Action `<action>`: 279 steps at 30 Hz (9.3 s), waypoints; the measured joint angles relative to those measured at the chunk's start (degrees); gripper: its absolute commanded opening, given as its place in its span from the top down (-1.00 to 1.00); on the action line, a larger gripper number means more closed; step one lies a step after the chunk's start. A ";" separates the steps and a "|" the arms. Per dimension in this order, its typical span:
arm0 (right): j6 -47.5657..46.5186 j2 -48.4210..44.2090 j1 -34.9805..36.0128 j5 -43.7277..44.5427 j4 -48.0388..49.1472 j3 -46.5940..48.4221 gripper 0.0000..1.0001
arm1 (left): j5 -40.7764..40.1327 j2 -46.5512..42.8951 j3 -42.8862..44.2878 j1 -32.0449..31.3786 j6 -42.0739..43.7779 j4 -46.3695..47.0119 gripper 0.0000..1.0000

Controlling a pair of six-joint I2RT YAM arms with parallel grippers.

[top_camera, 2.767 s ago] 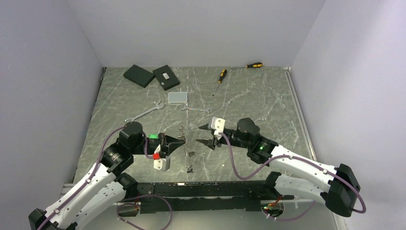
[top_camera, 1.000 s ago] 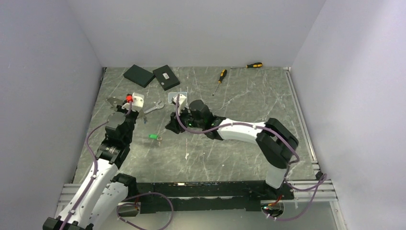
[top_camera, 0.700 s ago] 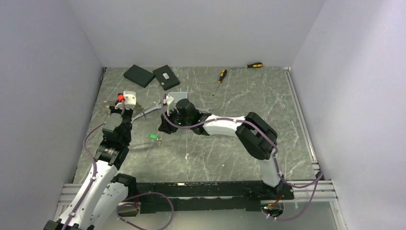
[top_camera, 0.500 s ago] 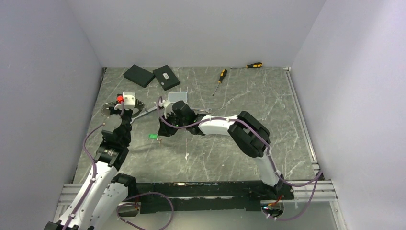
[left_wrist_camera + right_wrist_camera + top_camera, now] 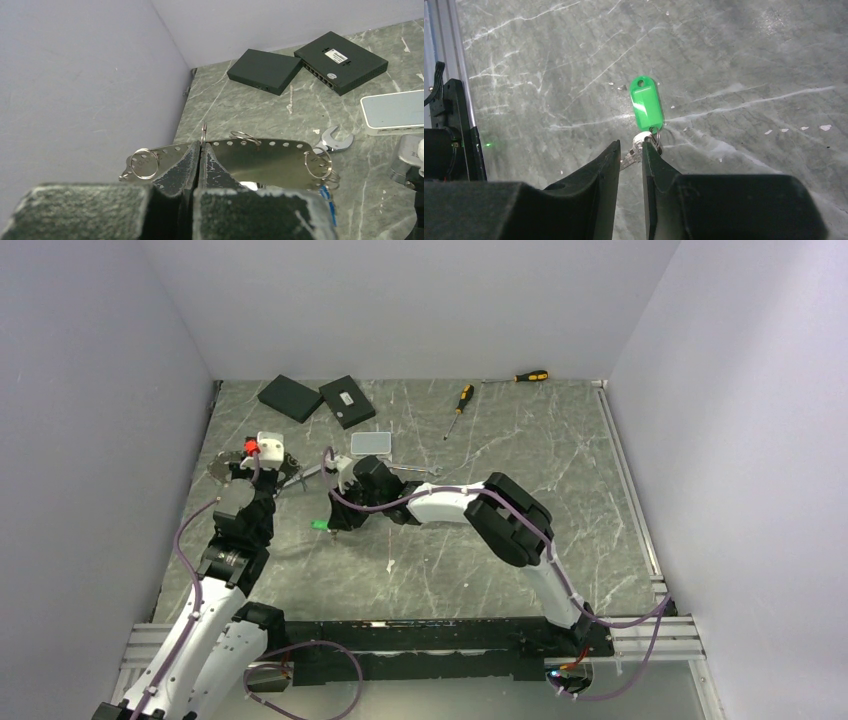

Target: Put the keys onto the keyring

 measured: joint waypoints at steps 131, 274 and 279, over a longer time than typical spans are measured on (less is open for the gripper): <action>-26.69 -61.81 -5.77 11.19 -6.19 -36.11 1.00 | 62.23 12.70 -2.36 -13.16 -25.46 8.61 1.00; -23.80 -54.90 -2.21 12.81 -9.79 -28.85 1.00 | 58.47 14.47 5.25 -17.38 -15.26 -5.42 1.00; -23.98 -54.88 -2.62 11.47 -10.82 -27.23 1.00 | 58.58 14.49 5.25 -17.40 -15.26 -5.97 1.00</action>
